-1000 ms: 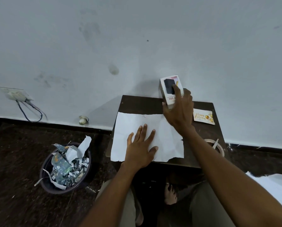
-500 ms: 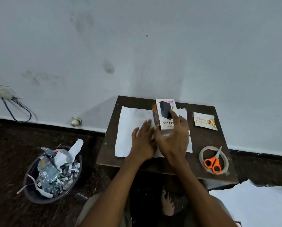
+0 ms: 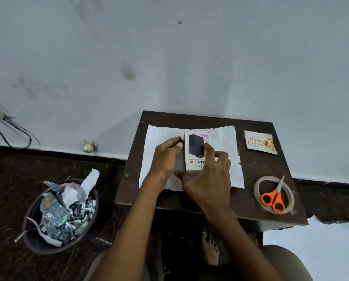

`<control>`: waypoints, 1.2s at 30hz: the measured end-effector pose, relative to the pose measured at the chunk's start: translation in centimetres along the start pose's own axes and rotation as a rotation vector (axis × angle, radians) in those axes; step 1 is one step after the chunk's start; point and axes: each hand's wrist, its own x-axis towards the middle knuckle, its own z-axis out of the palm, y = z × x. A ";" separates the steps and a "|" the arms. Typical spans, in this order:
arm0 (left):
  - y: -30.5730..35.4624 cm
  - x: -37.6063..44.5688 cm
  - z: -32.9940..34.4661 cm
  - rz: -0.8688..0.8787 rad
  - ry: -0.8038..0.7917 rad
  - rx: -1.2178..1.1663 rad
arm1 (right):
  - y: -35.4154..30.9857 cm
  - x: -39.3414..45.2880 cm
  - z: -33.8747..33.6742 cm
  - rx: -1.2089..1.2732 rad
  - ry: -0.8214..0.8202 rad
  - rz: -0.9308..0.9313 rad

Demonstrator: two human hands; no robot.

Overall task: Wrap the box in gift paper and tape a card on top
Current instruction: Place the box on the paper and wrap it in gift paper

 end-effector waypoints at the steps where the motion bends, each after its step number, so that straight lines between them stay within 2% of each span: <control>1: 0.2 0.0 0.1 0.014 -0.017 0.012 | 0.0 0.1 0.0 0.012 -0.014 -0.003; 10: 0.1 0.0 -0.6 0.032 -0.113 0.032 | 0.3 2.3 -0.8 0.140 -0.123 -0.024; 13: -0.3 0.2 -0.4 0.046 -0.085 0.016 | 0.2 3.2 -1.3 0.281 -0.174 0.060; 16: -0.5 0.4 -0.4 0.037 -0.029 -0.024 | -0.2 3.6 -1.4 0.300 -0.278 0.083; 20: -0.9 0.9 -0.6 0.017 0.050 -0.049 | 0.0 5.0 -2.6 0.772 -0.290 0.470; 22: -1.0 1.1 -0.6 0.009 0.061 -0.036 | 0.3 5.5 -3.3 0.868 -0.286 0.548; 27: -1.1 1.4 -0.1 -0.016 0.066 0.012 | -0.2 4.7 -2.4 0.919 -0.264 0.454; 29: -1.3 1.4 0.1 0.000 0.065 0.066 | -0.5 4.3 -1.9 0.831 -0.201 0.388; 31: -1.4 1.3 0.2 0.076 0.098 0.144 | -0.3 4.4 -1.7 0.772 -0.135 0.298; 33: -1.5 1.4 0.1 0.176 0.139 0.250 | -0.3 4.5 -1.8 0.824 -0.123 0.300; 36: -0.9 0.9 0.0 0.128 0.122 0.163 | 0.0 4.5 -1.5 0.790 -0.179 0.297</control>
